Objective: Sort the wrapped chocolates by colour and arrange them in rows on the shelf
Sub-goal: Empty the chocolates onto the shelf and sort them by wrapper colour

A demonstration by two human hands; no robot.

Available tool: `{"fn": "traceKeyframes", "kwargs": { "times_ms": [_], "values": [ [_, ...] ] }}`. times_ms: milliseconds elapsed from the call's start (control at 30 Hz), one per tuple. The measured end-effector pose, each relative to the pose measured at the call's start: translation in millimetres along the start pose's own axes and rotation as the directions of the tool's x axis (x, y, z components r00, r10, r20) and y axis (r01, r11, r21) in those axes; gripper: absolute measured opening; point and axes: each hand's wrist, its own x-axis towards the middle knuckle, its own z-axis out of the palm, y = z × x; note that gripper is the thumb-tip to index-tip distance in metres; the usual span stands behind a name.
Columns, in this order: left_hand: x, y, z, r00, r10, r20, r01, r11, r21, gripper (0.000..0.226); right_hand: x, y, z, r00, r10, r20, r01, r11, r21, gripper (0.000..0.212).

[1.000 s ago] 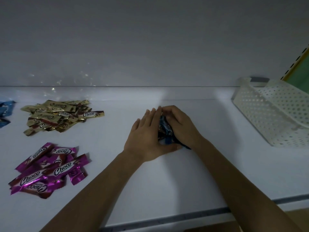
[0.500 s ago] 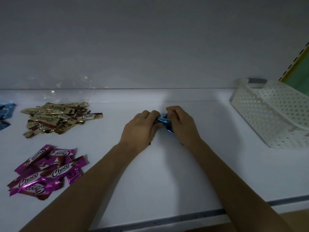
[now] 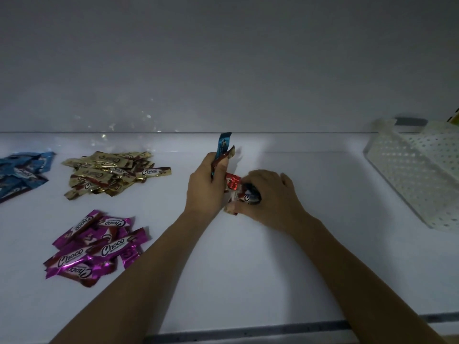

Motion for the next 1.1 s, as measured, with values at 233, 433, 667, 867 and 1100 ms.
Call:
{"fn": "traceKeyframes", "kwargs": {
  "times_ms": [233,433,667,867,1100],
  "values": [
    [-6.9,14.0,-6.0,0.992,-0.089,0.088,0.100,0.986,-0.134,0.017,3.8,12.3,-1.2,0.987,0.106,-0.120,-0.100,0.993,0.054,0.058],
    [-39.4,21.3,-29.5,0.976,-0.104,0.192,0.146,0.965,-0.219,0.017,-3.9,1.0,-8.9,0.957,0.025,-0.290,0.060,0.958,0.279,0.052],
    [-49.7,11.4,-30.9,0.966,0.018,0.259,0.010,0.994,-0.109,0.019,-15.8,-54.9,-23.0,0.986,0.073,-0.147,0.069,0.633,0.771,0.014],
    [-50.9,11.7,-34.0,0.974,0.023,0.226,0.008,0.991,-0.136,0.019,-23.6,-86.6,-17.4,0.937,0.348,-0.023,-0.055,0.213,0.975,0.021],
    [-53.1,33.0,-52.8,1.000,0.014,0.012,-0.010,0.969,-0.249,0.032,-10.7,-116.2,-50.6,0.949,0.314,-0.024,-0.022,0.142,0.990,0.026]
  ]
}}
